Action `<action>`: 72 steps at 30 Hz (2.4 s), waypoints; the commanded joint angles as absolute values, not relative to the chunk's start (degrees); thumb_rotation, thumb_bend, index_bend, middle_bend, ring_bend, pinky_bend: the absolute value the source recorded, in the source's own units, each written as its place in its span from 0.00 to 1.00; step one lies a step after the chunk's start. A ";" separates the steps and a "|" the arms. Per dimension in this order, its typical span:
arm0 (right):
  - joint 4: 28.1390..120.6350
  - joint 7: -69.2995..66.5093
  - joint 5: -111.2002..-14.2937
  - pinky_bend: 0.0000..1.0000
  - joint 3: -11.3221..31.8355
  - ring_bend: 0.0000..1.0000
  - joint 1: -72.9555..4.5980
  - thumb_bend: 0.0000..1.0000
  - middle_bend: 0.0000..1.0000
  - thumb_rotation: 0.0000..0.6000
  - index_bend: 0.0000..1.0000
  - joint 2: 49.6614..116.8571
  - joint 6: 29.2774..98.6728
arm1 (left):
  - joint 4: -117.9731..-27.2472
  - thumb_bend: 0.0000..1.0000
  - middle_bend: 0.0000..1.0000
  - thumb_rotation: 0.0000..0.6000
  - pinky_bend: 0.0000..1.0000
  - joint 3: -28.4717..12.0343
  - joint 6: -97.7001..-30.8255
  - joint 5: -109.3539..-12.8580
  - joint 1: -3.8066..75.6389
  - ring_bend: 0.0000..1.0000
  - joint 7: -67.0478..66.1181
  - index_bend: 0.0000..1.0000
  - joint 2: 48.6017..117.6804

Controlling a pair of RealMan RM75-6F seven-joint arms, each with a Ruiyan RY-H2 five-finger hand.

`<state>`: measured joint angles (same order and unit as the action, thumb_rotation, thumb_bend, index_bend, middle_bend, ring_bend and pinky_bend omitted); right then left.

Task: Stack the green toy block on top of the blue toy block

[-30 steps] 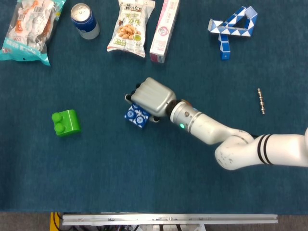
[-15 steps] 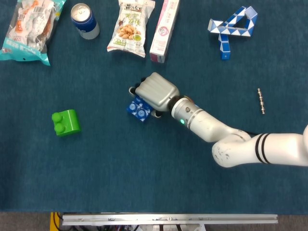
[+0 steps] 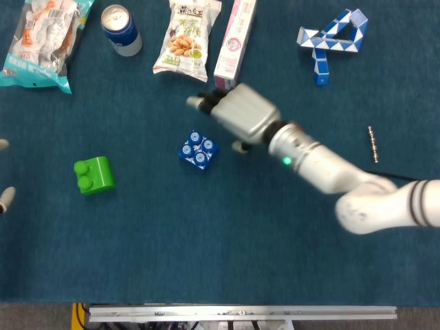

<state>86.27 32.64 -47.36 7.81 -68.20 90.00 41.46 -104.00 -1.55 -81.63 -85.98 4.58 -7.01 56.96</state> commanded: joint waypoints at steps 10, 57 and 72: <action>97.69 27.65 -55.26 0.37 5.79 0.18 -59.21 0.16 0.15 1.00 0.00 68.87 49.58 | -106.09 0.16 0.21 1.00 0.22 -2.36 -71.89 -81.35 10.83 0.23 -13.36 0.19 58.56; 95.11 7.27 -73.02 0.37 5.54 0.18 -42.97 0.16 0.19 1.00 0.00 55.24 52.08 | -104.09 0.15 0.18 1.00 0.19 -2.77 -67.02 -46.18 24.48 0.17 -41.30 0.15 77.29; 94.82 5.80 -74.78 0.37 6.69 0.18 -41.85 0.16 0.19 1.00 0.00 54.66 51.76 | -102.00 0.15 0.28 1.00 0.25 -2.46 -69.26 -43.33 25.91 0.21 -41.97 0.25 80.57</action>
<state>94.81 5.82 -74.75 6.66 -41.87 54.68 51.76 -102.35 -2.41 -69.10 -43.21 25.88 -42.30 80.24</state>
